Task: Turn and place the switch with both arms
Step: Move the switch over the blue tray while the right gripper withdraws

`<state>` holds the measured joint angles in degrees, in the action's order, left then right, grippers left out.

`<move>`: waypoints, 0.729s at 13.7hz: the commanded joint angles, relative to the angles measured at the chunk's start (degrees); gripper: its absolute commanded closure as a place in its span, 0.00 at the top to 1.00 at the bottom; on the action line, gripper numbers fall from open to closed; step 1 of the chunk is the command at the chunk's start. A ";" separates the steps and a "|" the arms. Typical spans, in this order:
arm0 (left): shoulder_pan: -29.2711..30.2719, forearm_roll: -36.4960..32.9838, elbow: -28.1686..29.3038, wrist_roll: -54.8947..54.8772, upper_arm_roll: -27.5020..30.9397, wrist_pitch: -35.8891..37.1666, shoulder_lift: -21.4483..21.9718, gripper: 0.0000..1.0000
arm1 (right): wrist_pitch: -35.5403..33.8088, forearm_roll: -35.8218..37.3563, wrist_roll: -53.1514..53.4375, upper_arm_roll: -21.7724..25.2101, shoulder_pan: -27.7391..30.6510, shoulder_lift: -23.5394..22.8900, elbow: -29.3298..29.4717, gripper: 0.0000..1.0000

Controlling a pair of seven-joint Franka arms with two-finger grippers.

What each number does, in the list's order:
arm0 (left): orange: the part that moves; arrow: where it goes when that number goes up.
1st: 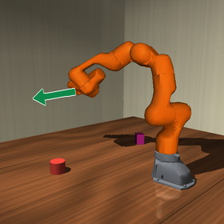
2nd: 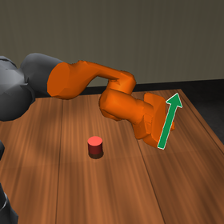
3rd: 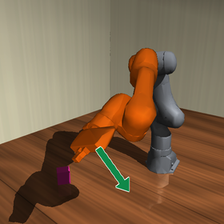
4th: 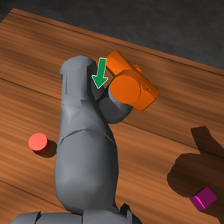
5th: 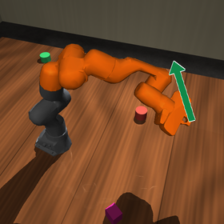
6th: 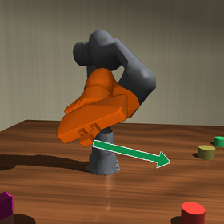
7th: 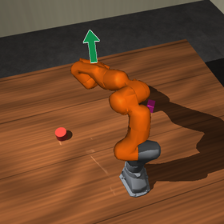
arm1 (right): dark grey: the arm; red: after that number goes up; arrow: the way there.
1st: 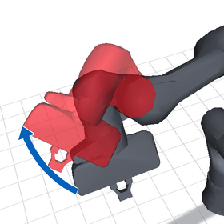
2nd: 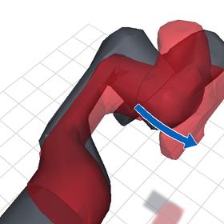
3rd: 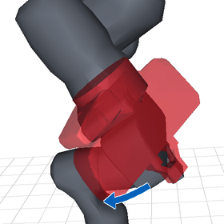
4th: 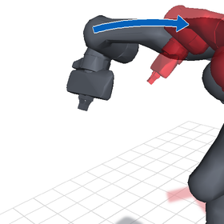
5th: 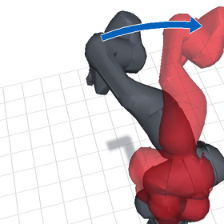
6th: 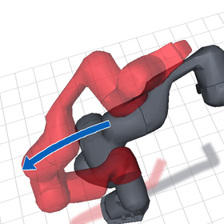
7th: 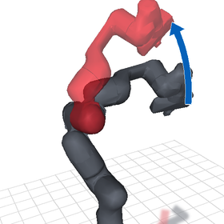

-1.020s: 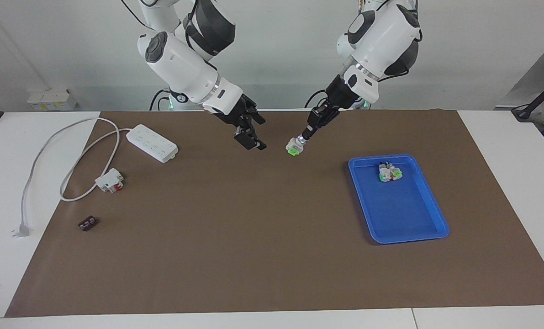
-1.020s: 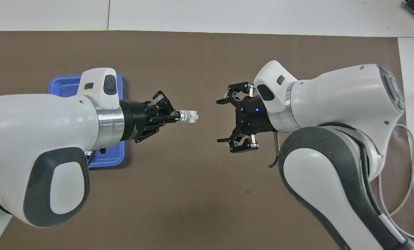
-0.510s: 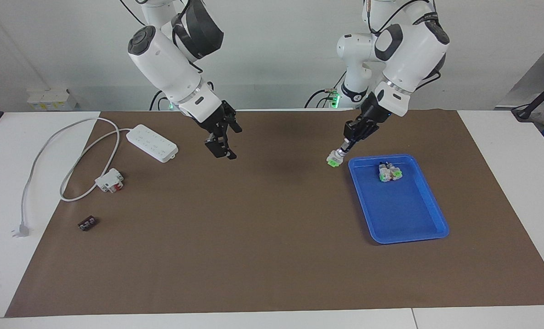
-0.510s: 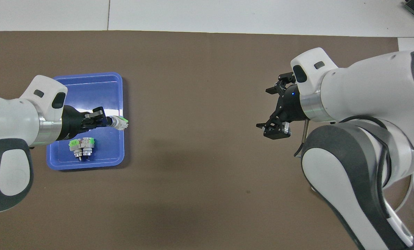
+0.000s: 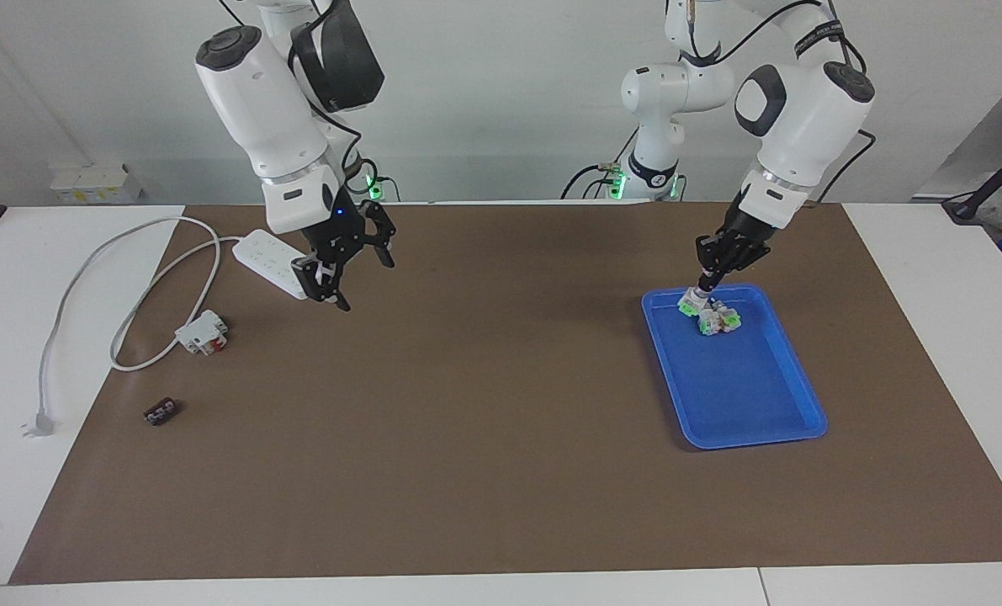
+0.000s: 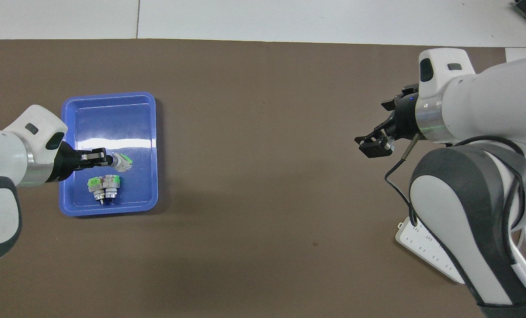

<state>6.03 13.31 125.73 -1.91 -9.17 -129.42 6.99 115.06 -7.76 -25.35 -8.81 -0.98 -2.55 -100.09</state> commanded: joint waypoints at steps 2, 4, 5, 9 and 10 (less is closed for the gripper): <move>4.50 -2.14 0.22 -7.47 -0.49 -6.19 -4.44 0.00 | -2.72 1.69 15.64 4.58 -0.69 2.64 -0.54 1.00; 8.27 -2.23 0.22 -13.00 -0.49 -6.72 -5.31 0.00 | -5.71 2.30 24.16 6.87 -0.69 3.95 -0.54 1.00; 9.86 -2.23 0.22 -16.42 -0.41 -7.07 -5.67 0.00 | -8.16 3.53 27.77 6.97 -0.69 4.74 -0.54 1.00; 12.95 -2.23 1.53 -21.03 -0.41 -7.16 -5.50 0.00 | -13.01 7.40 34.66 9.42 -0.69 5.63 1.38 1.00; 13.04 -2.23 2.15 -21.11 -0.41 -7.16 -5.32 0.00 | -15.72 7.40 35.97 9.43 -0.77 5.45 2.96 1.00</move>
<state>18.52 12.25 126.20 -22.50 -9.05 -135.49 1.16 102.96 -1.83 7.56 -0.07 -1.17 2.86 -99.39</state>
